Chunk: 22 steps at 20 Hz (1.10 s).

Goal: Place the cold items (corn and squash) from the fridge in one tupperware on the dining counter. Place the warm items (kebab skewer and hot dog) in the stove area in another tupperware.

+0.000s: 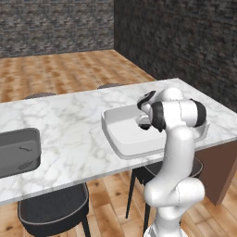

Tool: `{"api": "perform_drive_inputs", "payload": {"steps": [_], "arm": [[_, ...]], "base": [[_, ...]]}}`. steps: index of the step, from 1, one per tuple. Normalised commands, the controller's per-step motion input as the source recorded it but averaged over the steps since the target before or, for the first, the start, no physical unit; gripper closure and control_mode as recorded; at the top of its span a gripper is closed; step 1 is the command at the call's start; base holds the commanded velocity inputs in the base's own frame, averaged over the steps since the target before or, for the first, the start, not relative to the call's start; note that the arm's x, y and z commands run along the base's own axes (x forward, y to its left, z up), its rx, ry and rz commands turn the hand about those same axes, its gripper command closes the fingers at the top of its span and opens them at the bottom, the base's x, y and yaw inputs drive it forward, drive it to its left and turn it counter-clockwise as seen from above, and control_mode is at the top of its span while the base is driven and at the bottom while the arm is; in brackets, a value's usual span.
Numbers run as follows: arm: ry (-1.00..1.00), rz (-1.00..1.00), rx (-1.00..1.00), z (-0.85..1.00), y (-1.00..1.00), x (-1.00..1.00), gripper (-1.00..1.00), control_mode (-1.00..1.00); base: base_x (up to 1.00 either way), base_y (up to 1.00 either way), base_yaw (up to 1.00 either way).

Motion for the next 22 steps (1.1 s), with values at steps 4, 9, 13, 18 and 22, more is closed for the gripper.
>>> {"api": "perform_drive_inputs", "payload": {"steps": [4,9,13,18,22], "arm": [[0.00,-0.07,-0.06,0.00,0.01,-0.86,-1.00,-1.00],[0.00,-0.03,-0.11,0.67,0.50,-0.38,-1.00,-1.00],[-0.04,0.00,-0.01,1.00,0.39,-0.56,-1.00,-1.00],[-0.01,0.00,-0.13,1.00,0.12,-0.81,-1.00,-1.00],[0.00,-0.05,-0.26,0.99,-0.01,-1.00,-1.00,-1.00]], "base": [[0.00,0.00,0.00],[0.00,0.00,0.00],[0.00,0.00,0.00],[0.00,0.00,0.00],[0.00,0.00,0.00]]}}
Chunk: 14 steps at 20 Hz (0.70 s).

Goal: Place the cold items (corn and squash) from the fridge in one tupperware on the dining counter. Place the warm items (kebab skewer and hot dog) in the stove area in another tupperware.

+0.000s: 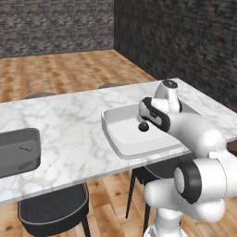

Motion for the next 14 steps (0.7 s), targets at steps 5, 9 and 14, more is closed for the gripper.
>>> {"api": "perform_drive_inputs", "payload": {"steps": [5,9,14], "arm": [[0.00,-0.10,-0.26,0.73,-0.03,-1.00,-1.00,-1.00],[0.00,-0.06,-0.09,0.32,-0.01,-1.00,-1.00,-1.00],[-0.03,0.01,0.04,0.07,-0.01,-1.00,-1.00,-1.00]], "base": [[0.00,0.00,0.00],[0.00,0.00,0.00],[0.00,0.00,0.00]]}}
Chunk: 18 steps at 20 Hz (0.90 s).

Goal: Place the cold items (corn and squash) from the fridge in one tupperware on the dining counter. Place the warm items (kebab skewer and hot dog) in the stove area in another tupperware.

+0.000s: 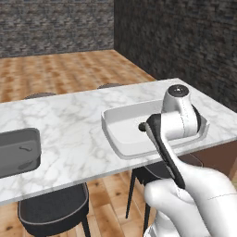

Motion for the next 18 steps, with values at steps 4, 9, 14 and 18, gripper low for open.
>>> {"api": "perform_drive_inputs", "payload": {"steps": [4,9,14,18], "arm": [[-0.05,0.09,0.13,-0.01,0.02,-1.00,-1.00,-1.00],[-0.04,0.14,0.08,-0.26,0.25,-0.41,-1.00,-1.00],[0.00,0.00,0.00,-0.17,0.54,0.04,-1.00,-1.00],[0.00,0.00,0.00,-0.15,0.13,0.01,-1.00,-1.00]], "base": [[0.00,0.00,0.00],[0.00,0.00,0.00],[0.00,0.00,0.00],[0.00,0.00,0.00]]}}
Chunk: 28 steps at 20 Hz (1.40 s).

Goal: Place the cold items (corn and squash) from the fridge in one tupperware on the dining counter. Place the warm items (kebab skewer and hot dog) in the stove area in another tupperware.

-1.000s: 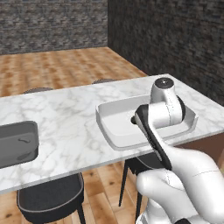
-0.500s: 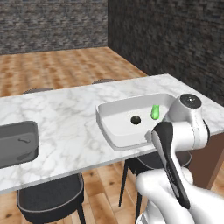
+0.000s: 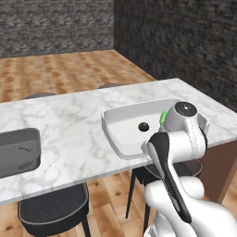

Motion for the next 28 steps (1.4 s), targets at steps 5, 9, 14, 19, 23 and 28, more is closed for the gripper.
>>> {"api": "perform_drive_inputs", "payload": {"steps": [5,9,14,19,23,28], "arm": [[0.00,0.00,0.00,-0.11,0.00,0.00,-1.00,-1.00],[-0.01,0.01,0.00,-0.07,0.00,0.00,-1.00,1.00],[0.00,0.00,0.00,0.00,0.00,0.00,-1.00,1.00],[0.00,0.00,0.00,0.00,0.00,0.00,-1.00,1.00],[0.00,0.00,0.00,0.00,0.00,0.00,-1.00,1.00],[0.00,0.00,0.00,0.00,0.00,0.00,-1.00,1.00]], "base": [[0.00,0.00,0.00],[-0.04,-0.02,0.07],[-0.28,0.00,0.31],[-0.42,0.45,0.37],[-0.53,0.88,0.16],[-0.41,1.00,0.00]]}}
